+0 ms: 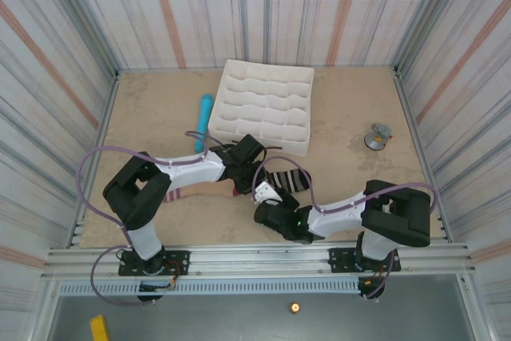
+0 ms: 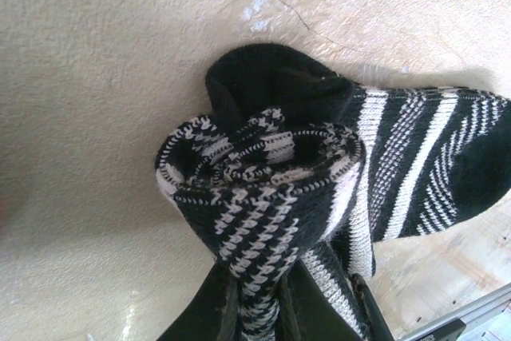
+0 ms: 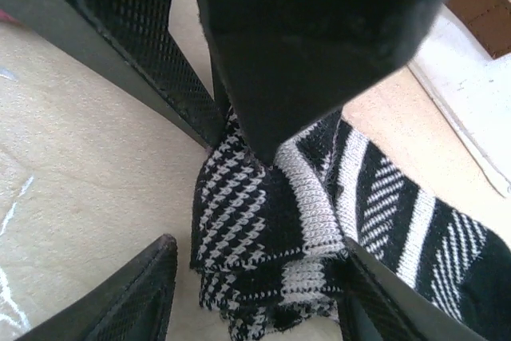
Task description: Roll the socks
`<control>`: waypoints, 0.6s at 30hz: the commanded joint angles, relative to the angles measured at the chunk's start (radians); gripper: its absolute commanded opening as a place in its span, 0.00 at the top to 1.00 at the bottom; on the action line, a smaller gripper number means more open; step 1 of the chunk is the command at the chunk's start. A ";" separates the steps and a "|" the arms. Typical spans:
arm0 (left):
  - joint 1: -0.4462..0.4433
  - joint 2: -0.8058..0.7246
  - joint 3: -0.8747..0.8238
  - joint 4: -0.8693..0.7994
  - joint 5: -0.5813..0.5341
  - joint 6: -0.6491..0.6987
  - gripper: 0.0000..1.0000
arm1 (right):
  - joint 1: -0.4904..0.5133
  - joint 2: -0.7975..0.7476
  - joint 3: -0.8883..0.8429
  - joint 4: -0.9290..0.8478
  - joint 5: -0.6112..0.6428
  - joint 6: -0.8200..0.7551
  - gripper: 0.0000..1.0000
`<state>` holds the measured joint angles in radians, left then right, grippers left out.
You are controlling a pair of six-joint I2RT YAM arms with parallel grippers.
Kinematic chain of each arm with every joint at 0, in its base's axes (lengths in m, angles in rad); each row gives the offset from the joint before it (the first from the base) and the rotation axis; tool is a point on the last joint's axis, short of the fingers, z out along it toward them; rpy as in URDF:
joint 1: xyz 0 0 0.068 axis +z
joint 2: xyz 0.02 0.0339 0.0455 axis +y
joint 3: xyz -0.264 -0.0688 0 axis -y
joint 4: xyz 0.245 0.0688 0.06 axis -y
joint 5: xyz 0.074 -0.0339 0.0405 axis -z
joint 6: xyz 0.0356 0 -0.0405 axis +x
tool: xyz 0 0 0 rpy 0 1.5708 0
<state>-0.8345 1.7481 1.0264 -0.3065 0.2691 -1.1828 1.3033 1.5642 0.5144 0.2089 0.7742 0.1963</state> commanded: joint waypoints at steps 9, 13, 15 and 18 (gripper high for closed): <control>0.003 -0.013 -0.049 -0.031 0.004 -0.023 0.91 | -0.019 0.030 -0.001 0.022 -0.027 0.092 0.91; 0.009 -0.024 -0.054 -0.020 -0.002 -0.028 0.72 | -0.049 -0.010 -0.050 0.034 -0.127 0.143 1.00; 0.010 -0.033 -0.063 0.000 -0.001 -0.033 0.65 | -0.076 -0.031 -0.074 0.037 -0.191 0.171 1.00; 0.012 -0.050 -0.066 0.009 -0.004 -0.037 0.51 | -0.117 -0.071 -0.113 0.043 -0.268 0.211 1.00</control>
<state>-0.8238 1.7306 0.9821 -0.2642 0.2737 -1.2171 1.2255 1.5101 0.4511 0.2981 0.6304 0.3206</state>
